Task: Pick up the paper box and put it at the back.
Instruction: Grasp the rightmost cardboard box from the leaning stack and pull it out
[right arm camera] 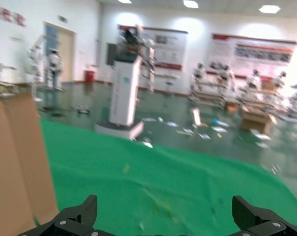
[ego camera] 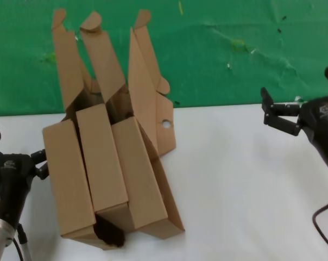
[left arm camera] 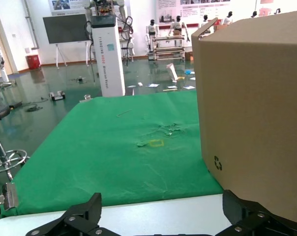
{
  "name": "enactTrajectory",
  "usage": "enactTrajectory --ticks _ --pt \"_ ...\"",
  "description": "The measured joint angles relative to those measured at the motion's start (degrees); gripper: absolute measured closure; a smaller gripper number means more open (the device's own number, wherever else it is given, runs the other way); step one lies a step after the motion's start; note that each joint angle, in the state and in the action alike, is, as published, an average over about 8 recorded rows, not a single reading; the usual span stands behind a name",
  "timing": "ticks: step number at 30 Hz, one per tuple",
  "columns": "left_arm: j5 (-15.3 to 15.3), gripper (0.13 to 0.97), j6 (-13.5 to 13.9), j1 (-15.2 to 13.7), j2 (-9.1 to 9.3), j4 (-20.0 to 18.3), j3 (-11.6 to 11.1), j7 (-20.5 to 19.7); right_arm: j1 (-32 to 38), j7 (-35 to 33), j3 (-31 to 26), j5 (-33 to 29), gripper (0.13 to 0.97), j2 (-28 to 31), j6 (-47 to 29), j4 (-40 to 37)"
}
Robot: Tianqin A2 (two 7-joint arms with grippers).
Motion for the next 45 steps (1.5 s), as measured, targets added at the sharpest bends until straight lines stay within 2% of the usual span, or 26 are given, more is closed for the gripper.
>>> enactTrajectory --ticks 2,11,19,21,23,31,40,45 --pt "0.0 0.19 0.0 0.0 0.0 0.0 0.0 0.0 -0.88 -0.84 1.66 0.85 0.129 0.36 -2.61 2.06" --pt "0.0 0.319 0.0 0.0 0.0 0.0 0.0 0.0 -8.19 -7.57 12.31 9.09 0.129 1.27 -21.29 11.0" --pt "0.0 0.52 0.0 0.0 0.0 0.0 0.0 0.0 -16.58 -13.26 17.93 15.28 0.129 4.86 -38.05 13.09" --pt "0.0 0.52 0.0 0.0 0.0 0.0 0.0 0.0 -18.26 -14.14 18.14 15.73 0.129 6.05 -40.94 13.18" --pt "0.0 0.52 0.0 0.0 0.0 0.0 0.0 0.0 -19.46 -14.54 17.78 15.57 0.129 7.26 -42.86 13.22" --pt "0.0 0.734 0.0 0.0 0.0 0.0 0.0 0.0 -19.57 -12.74 12.48 10.52 0.129 11.99 -43.42 12.47" --pt "0.0 0.876 0.0 0.0 0.0 0.0 0.0 0.0 -14.91 -9.04 4.09 3.68 0.136 15.63 -41.1 10.17" --pt "0.0 0.911 0.0 0.0 0.0 0.0 0.0 0.0 -10.98 -7.19 -1.15 0.48 0.155 15.99 -40.37 8.67"
